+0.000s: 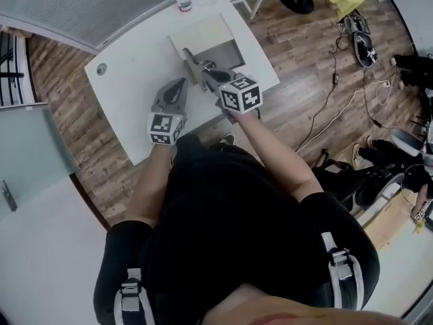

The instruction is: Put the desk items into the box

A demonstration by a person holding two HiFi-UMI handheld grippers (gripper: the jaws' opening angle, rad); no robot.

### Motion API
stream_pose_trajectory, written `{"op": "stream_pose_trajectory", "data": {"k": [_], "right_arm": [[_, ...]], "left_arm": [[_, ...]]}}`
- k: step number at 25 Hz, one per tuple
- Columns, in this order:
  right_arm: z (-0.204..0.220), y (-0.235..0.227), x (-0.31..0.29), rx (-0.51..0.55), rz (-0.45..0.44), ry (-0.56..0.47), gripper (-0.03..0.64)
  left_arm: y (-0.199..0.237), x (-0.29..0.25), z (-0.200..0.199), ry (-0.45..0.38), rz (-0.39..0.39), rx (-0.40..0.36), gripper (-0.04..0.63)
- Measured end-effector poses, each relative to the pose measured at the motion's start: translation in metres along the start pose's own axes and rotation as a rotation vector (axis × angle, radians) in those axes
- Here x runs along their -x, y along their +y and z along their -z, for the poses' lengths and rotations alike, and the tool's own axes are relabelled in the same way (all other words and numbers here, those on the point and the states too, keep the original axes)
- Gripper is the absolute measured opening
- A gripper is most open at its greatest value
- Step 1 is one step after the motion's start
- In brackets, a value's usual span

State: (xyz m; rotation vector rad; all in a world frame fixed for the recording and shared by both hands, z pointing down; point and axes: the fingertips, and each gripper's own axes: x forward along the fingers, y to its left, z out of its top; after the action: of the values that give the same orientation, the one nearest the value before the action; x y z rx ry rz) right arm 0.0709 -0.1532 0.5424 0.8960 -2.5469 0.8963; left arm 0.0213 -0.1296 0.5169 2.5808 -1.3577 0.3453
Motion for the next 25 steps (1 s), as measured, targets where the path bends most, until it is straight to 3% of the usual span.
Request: {"op": "stream_pose_trajectory", "data": {"k": [12,25], "right_arm": [[0.000,-0.040,0.053,0.018,-0.018,-0.010,0.017],[-0.015,-0.071,0.019,0.061,0.013,0.064,0.017]], "left_arm": [[-0.066,-0.030,-0.020,-0.019,-0.006,-0.001,0.012],[-0.030,-0.069,-0.022,-0.041,0.017,0.023,0.012]]}}
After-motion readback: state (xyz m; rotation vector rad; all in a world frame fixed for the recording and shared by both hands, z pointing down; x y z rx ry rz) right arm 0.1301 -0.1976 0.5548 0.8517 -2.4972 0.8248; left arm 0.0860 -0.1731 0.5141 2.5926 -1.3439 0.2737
